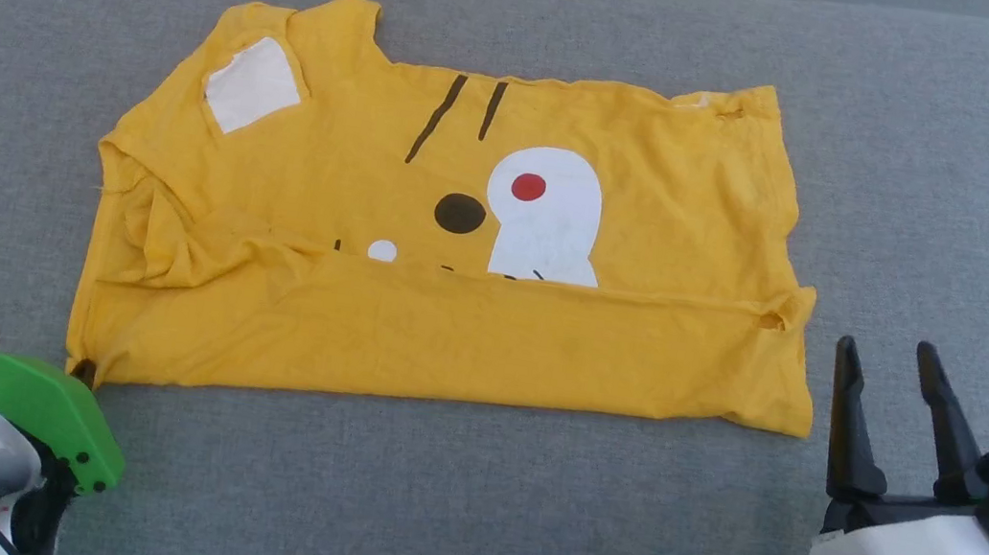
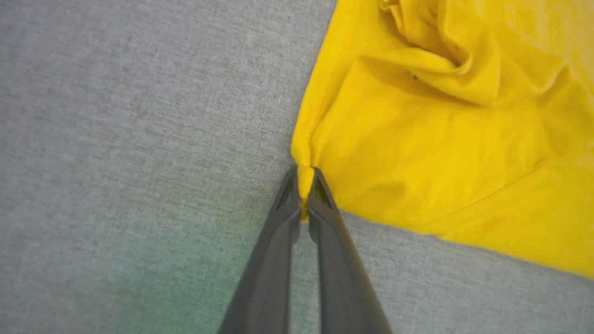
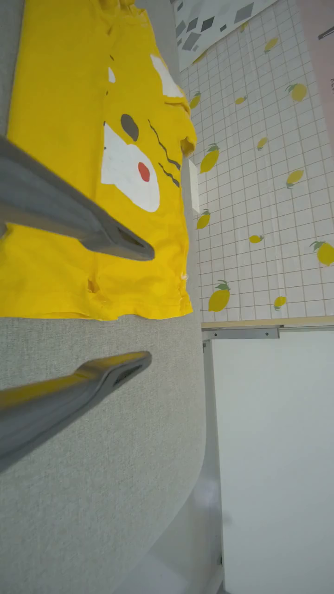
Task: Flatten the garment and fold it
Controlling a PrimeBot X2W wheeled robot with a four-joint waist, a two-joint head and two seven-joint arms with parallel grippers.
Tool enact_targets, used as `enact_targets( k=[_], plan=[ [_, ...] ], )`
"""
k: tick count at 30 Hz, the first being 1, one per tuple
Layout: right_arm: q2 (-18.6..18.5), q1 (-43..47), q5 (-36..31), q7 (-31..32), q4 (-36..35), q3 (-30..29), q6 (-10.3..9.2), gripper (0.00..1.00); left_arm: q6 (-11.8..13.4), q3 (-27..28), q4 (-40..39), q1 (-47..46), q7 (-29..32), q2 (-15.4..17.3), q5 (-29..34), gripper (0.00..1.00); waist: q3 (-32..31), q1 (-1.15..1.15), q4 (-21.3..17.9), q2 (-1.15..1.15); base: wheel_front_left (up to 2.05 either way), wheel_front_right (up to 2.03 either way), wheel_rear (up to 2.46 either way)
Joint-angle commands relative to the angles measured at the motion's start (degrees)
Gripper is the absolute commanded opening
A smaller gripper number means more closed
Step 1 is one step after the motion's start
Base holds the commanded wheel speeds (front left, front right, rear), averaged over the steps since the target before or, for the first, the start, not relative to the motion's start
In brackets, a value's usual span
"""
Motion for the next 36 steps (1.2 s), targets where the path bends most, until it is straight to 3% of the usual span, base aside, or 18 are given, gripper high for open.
enact_targets(
  k=[1,9,16,17,18,19,20,21,24,29,33,36],
  plan=[
    [0.0,0.0,0.5,2.7,0.7,-0.5,-0.09,1.00,-0.4,-1.1,0.5,1.2,0.1,-1.0,-0.2,0.00,-0.1,0.00,0.5,0.00,0.00,0.00,0.00],
    [0.0,-3.3,4.0,29.1,4.2,-4.0,-0.09,1.00,-1.0,-2.4,-0.2,0.2,-1.0,-1.8,0.6,0.00,0.8,0.00,2.2,0.00,0.00,0.00,0.00],
    [0.0,-6.7,2.8,48.9,4.5,-4.3,-0.09,1.00,-2.1,-3.4,-0.2,-1.5,-1.7,-2.5,0.8,0.00,2.2,0.00,3.3,0.00,0.00,0.00,0.00],
    [0.0,-6.9,2.8,51.6,4.6,-4.3,-0.09,0.86,-2.3,-3.5,-0.1,-1.8,-1.8,-2.5,0.9,0.00,2.4,0.00,3.4,0.00,0.00,0.00,0.00],
    [0.0,-7.1,2.8,54.3,4.3,-4.4,-0.09,0.48,-2.5,-3.6,0.0,-2.0,-2.0,-2.5,1.0,0.00,2.6,0.00,3.5,0.00,0.00,0.00,0.00],
    [0.0,-7.3,2.7,56.0,3.9,-4.5,-0.09,0.21,-2.6,-3.7,0.1,-2.2,-2.2,-2.6,1.0,0.00,2.7,0.00,3.6,0.00,0.00,0.00,0.00],
    [0.0,-7.4,2.5,57.7,3.2,-4.4,-0.09,0.00,-2.8,-3.8,0.2,-2.5,-2.4,-2.6,1.2,0.00,2.8,0.00,3.8,0.00,0.00,0.00,0.00],
    [0.0,-7.4,2.4,58.8,2.6,-4.4,-0.09,0.00,-3.1,-3.9,0.2,-2.7,-3.1,-2.5,1.6,0.00,2.8,0.00,3.9,0.00,0.00,0.00,0.00],
    [0.0,-7.3,1.9,58.2,0.5,-5.1,-0.09,0.00,-3.9,-4.2,0.6,-3.3,-5.8,-2.0,3.4,0.00,2.3,0.00,4.1,0.00,0.00,0.00,0.00],
    [0.0,-6.6,2.2,47.0,-2.3,-4.9,-0.09,0.00,-5.0,-3.6,1.3,-3.9,-13.9,-1.8,6.6,0.00,-0.1,0.00,4.3,0.00,0.00,0.00,0.00],
    [0.0,-3.7,4.0,40.7,-3.5,-4.1,-0.09,0.00,-4.9,-2.4,1.8,-2.1,-18.8,-0.9,8.4,0.00,-2.8,0.00,4.1,0.00,0.00,0.00,0.00],
    [0.0,-0.6,5.4,39.5,-5.4,-3.6,-0.09,0.00,-4.0,-1.4,0.2,0.6,-20.0,-0.2,8.7,0.00,-4.2,0.00,3.9,0.00,0.00,0.00,0.00]
  ],
)
